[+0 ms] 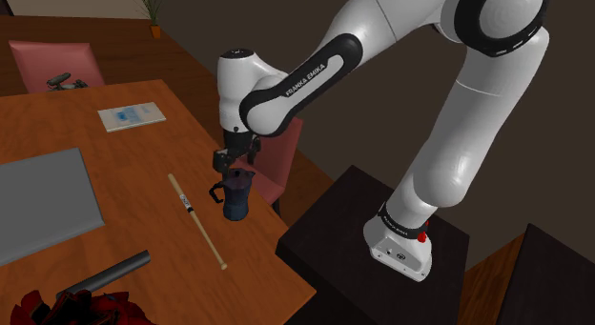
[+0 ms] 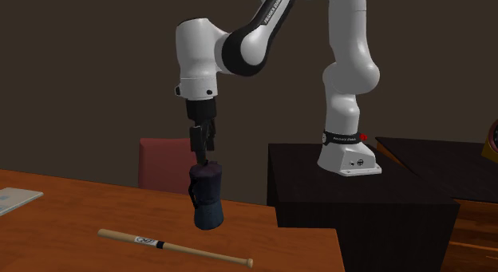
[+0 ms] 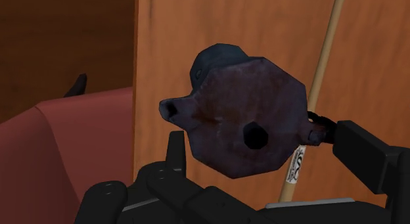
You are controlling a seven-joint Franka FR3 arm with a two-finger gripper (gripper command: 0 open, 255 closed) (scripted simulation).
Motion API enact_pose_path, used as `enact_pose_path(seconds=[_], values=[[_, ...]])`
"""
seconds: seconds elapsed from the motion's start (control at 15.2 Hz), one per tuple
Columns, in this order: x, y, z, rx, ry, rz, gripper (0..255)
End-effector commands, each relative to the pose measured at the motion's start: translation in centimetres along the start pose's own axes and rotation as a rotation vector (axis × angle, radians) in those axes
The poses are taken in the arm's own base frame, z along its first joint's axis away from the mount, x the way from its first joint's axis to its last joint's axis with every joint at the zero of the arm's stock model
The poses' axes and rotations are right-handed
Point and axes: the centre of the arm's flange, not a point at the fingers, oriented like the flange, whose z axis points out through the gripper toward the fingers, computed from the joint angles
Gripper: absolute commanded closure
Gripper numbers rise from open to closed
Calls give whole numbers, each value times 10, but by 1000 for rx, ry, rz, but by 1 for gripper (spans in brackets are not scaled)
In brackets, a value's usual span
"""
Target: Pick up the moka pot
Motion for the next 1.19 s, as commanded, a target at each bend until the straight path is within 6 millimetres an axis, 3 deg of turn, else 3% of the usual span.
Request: enact_pose_path(seconds=[0.0,0.07,0.66,1.12], values=[[0,0,4,0,1,0,0],[0,0,4,0,0,0,255],[0,0,4,0,1,0,255],[-1,1,-33,0,1,0,255]])
